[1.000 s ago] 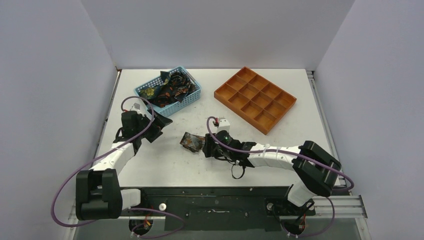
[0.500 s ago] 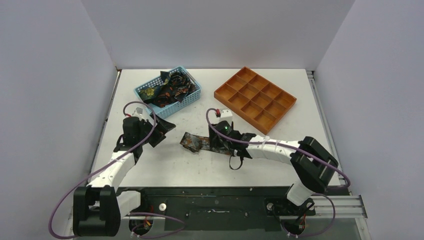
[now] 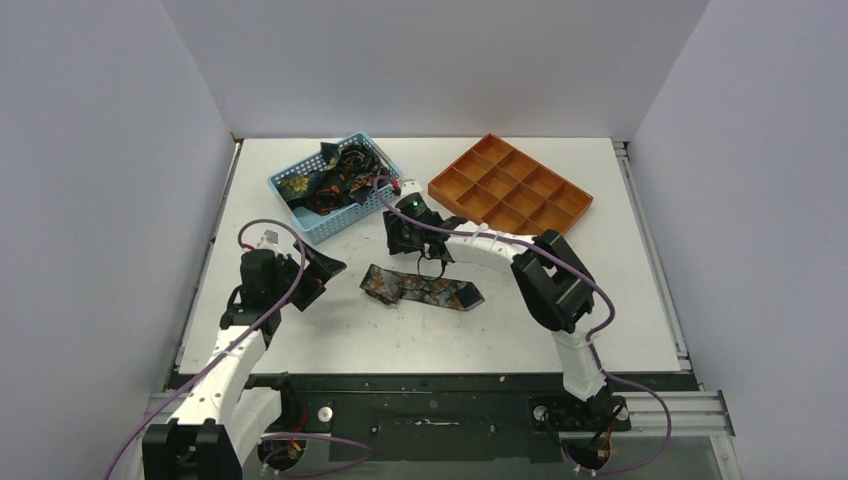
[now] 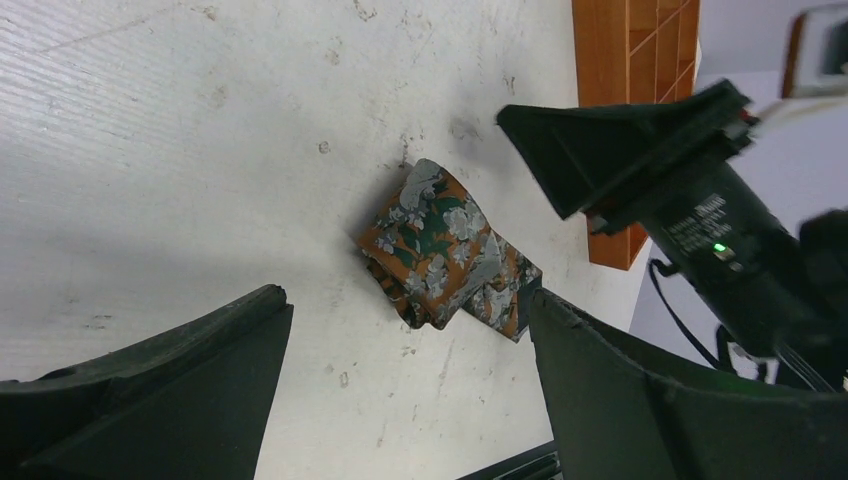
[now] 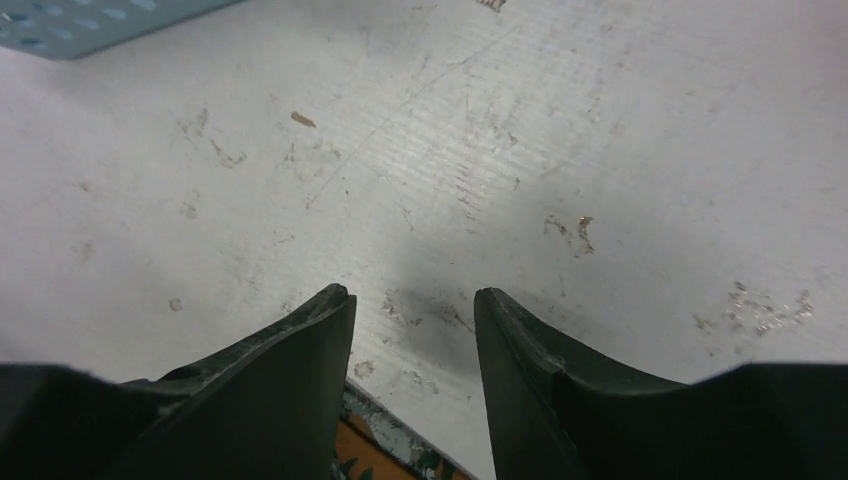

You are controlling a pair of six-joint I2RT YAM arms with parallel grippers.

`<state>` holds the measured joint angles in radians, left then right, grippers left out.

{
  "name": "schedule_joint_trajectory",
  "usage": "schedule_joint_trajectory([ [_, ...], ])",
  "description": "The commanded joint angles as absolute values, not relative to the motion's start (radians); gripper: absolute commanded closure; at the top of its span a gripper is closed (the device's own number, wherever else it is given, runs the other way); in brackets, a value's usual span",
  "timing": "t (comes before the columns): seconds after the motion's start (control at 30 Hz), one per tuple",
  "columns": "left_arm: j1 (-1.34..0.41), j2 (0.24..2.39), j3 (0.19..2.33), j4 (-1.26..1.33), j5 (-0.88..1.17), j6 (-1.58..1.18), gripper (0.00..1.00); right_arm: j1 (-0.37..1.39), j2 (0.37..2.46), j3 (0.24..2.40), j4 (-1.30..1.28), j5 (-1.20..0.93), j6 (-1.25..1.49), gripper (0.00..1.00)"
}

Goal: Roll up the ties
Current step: Roll the tie at the center of the board.

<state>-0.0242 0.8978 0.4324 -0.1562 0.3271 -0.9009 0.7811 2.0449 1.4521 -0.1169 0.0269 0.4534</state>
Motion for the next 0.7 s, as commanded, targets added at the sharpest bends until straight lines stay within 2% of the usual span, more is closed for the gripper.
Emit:
schedule_joint_trajectory([
  [0.0, -0.02, 0.843, 0.434, -0.189, 0.317, -0.878, 0.13, 0.779, 2.131, 1.551, -0.181, -0.062, 0.393, 0.54],
  [0.23, -0.02, 0.849, 0.413, -0.179, 0.339, -0.873, 0.13, 0.822, 2.184, 1.574, -0.192, -0.156, 0.304, 0.65],
  [0.67, -0.021, 0.85, 0.402, -0.179, 0.352, -0.861, 0.13, 0.9, 2.102, 1.442, -0.223, -0.209, 0.161, 0.7],
])
